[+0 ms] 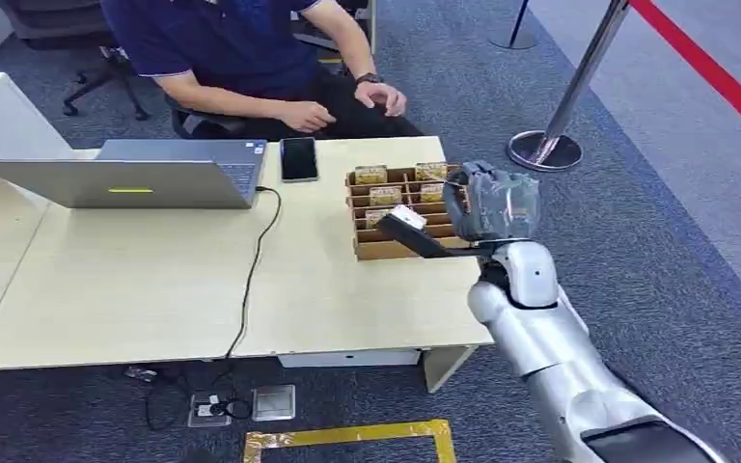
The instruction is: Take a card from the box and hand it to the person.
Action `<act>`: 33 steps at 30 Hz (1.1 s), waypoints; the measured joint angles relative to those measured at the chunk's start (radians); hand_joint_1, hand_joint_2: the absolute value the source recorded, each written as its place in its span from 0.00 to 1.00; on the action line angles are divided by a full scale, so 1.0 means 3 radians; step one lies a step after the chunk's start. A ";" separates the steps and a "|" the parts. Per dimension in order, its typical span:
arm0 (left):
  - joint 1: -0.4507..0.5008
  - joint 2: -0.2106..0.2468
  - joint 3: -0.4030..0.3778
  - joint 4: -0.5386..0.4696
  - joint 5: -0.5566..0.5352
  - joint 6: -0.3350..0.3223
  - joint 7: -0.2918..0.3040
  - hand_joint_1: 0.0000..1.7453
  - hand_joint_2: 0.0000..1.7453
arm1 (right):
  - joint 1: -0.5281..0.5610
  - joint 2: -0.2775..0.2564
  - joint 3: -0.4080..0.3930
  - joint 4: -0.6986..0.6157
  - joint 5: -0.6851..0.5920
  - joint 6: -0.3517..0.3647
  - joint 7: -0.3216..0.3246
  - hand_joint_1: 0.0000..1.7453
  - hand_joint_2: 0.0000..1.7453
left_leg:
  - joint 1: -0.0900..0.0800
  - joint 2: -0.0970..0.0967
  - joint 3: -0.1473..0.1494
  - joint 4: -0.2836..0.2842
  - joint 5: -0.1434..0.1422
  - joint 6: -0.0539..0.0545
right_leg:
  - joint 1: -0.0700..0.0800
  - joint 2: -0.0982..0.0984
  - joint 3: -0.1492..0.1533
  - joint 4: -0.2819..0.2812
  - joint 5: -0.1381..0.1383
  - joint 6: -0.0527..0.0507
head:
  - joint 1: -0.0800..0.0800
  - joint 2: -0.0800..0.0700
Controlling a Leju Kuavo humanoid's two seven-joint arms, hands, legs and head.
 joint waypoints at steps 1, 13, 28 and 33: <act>-0.0001 0.0000 0.0000 0.0000 0.0000 0.0000 0.0000 0.00 0.00 | -0.0023 -0.0001 0.0027 -0.0117 -0.0016 0.0039 -0.0001 1.00 1.00 | 0.0000 0.0000 0.0000 0.0000 0.0000 0.0000 | 0.0000 0.0000 0.0001 0.0000 0.0000 0.0000 | 0.0001 0.0000; -0.0157 -0.0022 -0.0064 0.0000 -0.0117 -0.0051 0.0013 0.00 0.00 | -0.1226 0.0256 0.0266 0.0596 -0.0143 0.0018 0.0073 1.00 1.00 | 0.0000 -0.0001 0.0000 0.0001 0.0009 -0.0003 | 0.0000 -0.0001 0.0000 0.0008 0.0005 -0.0003 | -0.0001 0.0000; -0.0185 -0.0061 -0.0168 0.0000 -0.0230 -0.0148 0.0122 0.00 0.00 | -0.1888 0.0384 0.0378 0.2127 0.0498 -0.0459 0.0605 1.00 1.00 | 0.0000 -0.0001 -0.0001 0.0002 0.0009 -0.0003 | 0.0000 -0.0001 -0.0003 0.0008 0.0006 -0.0005 | -0.0001 0.0000; -0.0185 -0.0067 -0.0179 0.0003 -0.0257 -0.0151 0.0130 0.00 0.00 | -0.1905 0.0346 0.0390 0.2258 0.0559 -0.0461 0.0615 0.45 1.00 | 0.0000 -0.0001 -0.0001 0.0003 0.0009 -0.0003 | 0.0000 0.0000 -0.0004 0.0008 0.0007 -0.0005 | 0.0000 0.0000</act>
